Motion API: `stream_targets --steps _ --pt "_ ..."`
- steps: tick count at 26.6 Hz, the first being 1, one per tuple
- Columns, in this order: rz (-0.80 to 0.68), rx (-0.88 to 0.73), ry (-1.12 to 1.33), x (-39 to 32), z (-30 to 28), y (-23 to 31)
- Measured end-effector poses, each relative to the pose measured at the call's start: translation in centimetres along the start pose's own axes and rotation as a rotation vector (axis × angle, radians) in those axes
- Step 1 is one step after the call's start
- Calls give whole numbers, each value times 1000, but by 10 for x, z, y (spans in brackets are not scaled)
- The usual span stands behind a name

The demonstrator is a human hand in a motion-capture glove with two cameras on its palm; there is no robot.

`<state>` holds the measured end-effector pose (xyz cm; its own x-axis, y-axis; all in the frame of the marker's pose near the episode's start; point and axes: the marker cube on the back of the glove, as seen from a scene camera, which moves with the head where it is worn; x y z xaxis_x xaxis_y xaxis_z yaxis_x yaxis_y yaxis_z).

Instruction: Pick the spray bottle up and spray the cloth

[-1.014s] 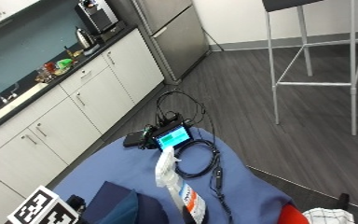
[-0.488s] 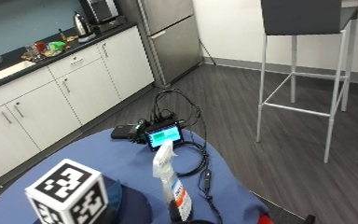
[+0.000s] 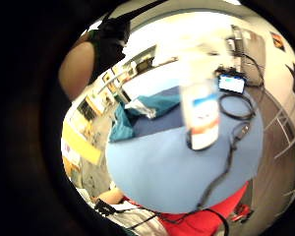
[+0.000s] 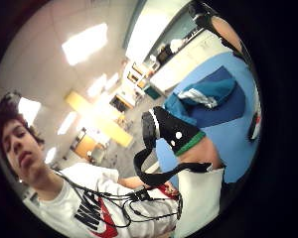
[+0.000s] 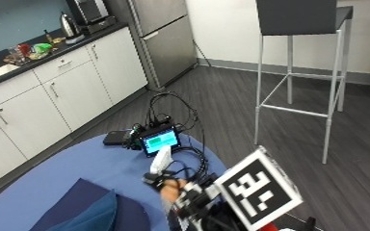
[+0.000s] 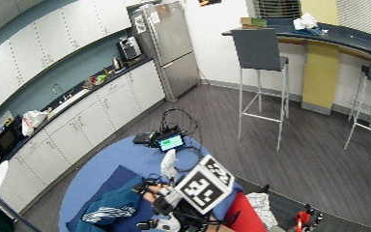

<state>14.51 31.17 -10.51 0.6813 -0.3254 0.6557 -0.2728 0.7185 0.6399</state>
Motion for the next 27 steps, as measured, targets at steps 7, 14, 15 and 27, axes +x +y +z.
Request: stream_targets --steps 7,14,15,27 --pt "402 156 -126 87 -16 8" --pt "543 62 -273 127 26 18" --pt "546 56 -278 129 31 19" --pt "551 135 -144 145 53 9"
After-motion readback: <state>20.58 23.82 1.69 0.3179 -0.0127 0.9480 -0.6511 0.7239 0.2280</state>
